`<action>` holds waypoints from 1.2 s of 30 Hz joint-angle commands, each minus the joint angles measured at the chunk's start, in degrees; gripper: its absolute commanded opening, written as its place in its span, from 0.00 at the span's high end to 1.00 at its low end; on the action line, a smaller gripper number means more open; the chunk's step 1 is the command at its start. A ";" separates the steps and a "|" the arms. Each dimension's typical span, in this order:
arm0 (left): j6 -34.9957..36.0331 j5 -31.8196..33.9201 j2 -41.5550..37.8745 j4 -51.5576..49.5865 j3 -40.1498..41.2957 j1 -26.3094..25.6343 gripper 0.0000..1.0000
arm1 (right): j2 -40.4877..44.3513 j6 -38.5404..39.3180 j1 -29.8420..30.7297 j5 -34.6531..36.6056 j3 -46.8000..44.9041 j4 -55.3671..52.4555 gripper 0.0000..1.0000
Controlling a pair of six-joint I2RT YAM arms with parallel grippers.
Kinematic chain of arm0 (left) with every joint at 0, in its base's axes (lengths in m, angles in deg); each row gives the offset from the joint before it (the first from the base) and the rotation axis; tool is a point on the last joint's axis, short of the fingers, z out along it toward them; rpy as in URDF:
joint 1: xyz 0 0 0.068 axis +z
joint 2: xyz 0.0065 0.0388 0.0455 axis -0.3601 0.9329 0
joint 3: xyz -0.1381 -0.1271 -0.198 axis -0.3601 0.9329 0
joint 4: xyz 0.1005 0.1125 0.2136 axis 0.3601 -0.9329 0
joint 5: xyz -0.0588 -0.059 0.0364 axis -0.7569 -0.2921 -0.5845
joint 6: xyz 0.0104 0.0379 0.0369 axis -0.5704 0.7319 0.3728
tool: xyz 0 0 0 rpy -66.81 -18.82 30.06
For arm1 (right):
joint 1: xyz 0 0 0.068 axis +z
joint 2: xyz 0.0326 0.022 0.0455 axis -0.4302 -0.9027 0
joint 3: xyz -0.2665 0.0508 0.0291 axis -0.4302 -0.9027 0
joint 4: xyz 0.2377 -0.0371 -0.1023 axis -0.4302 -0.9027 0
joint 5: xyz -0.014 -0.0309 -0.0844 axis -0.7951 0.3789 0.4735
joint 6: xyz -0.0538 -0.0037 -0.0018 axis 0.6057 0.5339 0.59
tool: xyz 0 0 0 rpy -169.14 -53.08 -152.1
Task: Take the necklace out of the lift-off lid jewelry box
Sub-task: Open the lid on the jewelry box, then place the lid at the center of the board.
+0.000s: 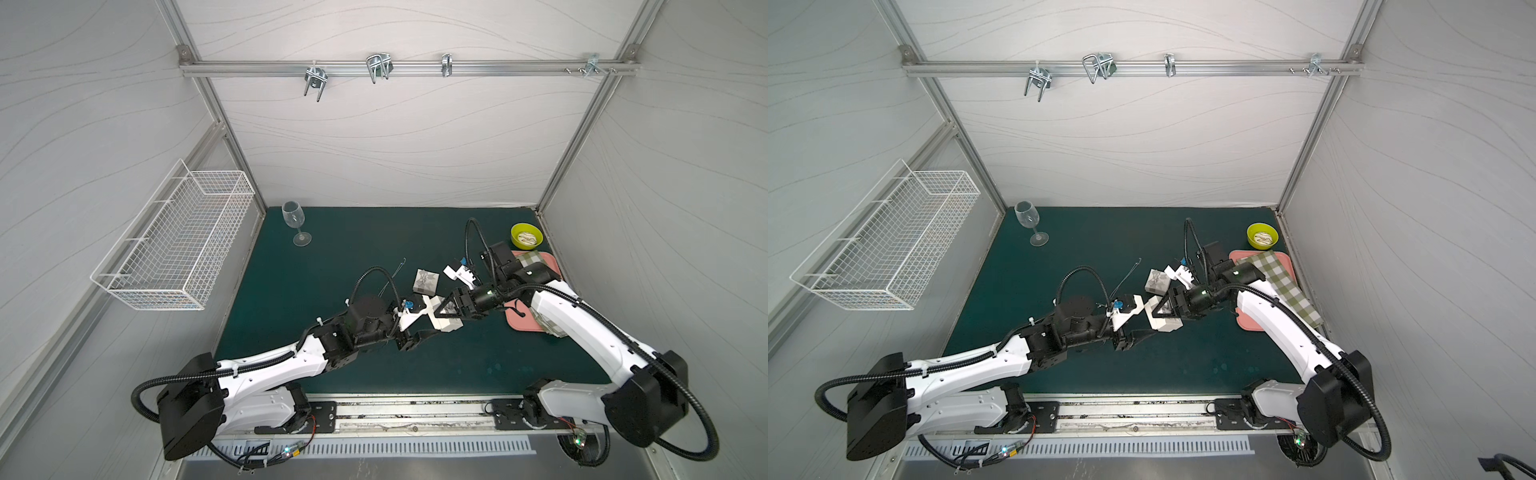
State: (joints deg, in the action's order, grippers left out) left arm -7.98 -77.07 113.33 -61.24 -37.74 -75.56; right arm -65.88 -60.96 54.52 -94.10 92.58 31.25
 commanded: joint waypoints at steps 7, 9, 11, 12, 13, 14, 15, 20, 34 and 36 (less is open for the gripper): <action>-2.04 1.37 -1.65 5.46 3.55 1.53 0.49 | -1.16 3.89 -1.93 1.81 3.17 -4.73 0.28; -2.67 1.49 -2.02 6.62 4.93 2.10 0.49 | -1.40 3.91 -4.21 4.05 2.65 -5.13 0.28; -3.24 1.58 -2.37 7.81 6.26 2.42 0.49 | -1.84 3.62 -7.36 5.20 1.55 -4.69 0.28; -3.46 1.65 -2.51 8.69 7.12 2.60 0.50 | -2.09 3.39 -9.04 5.61 0.78 -4.15 0.28; -3.59 1.95 -2.59 9.55 7.74 2.64 0.50 | -2.29 3.06 -10.39 6.21 0.14 -3.56 0.28; -3.69 2.18 -2.73 10.68 8.60 2.69 0.50 | -2.52 2.90 -11.56 7.33 -0.64 -2.90 0.27; -3.85 2.58 -2.67 12.12 9.40 2.76 0.50 | -2.88 2.72 -12.73 8.70 -1.51 -2.01 0.27; -4.21 3.59 -0.66 17.25 11.60 2.74 0.50 | -8.81 3.38 -15.50 16.43 -4.20 1.29 0.25; -4.65 2.89 3.75 24.20 12.89 2.86 0.49 | -19.36 3.84 -16.71 23.76 -2.33 4.64 0.10; -4.39 2.74 3.23 24.20 12.78 2.86 0.49 | -16.08 3.80 -16.59 20.05 -2.20 3.91 0.14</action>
State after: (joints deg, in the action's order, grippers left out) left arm -13.12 -73.94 117.00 -41.35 -24.85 -72.94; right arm -86.54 -58.16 38.15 -71.19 88.80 37.17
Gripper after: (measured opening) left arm 0.666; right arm 0.863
